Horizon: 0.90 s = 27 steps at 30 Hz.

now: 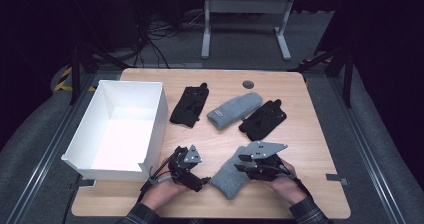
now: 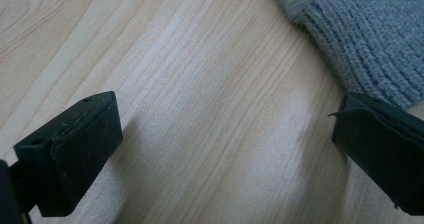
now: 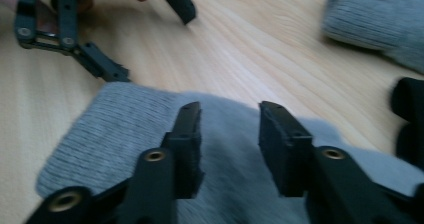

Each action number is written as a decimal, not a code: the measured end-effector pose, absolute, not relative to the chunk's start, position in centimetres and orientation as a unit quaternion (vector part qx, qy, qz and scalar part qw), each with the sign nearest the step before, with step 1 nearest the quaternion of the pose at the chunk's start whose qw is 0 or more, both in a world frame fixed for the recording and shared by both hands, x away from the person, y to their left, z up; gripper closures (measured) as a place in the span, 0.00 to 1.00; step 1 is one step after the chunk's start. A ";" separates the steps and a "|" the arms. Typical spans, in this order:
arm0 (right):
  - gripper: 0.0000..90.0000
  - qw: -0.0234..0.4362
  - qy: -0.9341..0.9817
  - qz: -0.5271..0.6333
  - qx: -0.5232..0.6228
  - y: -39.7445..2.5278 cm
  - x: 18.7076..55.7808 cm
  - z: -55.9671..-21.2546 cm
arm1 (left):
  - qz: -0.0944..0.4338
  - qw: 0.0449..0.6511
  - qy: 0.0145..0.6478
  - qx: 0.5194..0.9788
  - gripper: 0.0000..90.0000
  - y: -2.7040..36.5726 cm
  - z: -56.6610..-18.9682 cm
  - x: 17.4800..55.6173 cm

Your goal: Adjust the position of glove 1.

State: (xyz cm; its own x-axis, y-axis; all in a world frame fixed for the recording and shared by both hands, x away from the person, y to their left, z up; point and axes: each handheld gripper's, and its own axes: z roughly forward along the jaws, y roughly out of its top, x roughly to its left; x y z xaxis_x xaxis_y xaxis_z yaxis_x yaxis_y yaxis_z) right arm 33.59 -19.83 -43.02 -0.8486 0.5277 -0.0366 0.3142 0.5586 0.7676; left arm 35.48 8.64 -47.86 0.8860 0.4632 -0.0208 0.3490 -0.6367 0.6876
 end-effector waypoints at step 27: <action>0.25 0.148 0.848 0.385 0.333 -30.3 32.2 -45.9 | 0.096 0.354 0.262 0.893 0.10 7.9 -45.7 37.2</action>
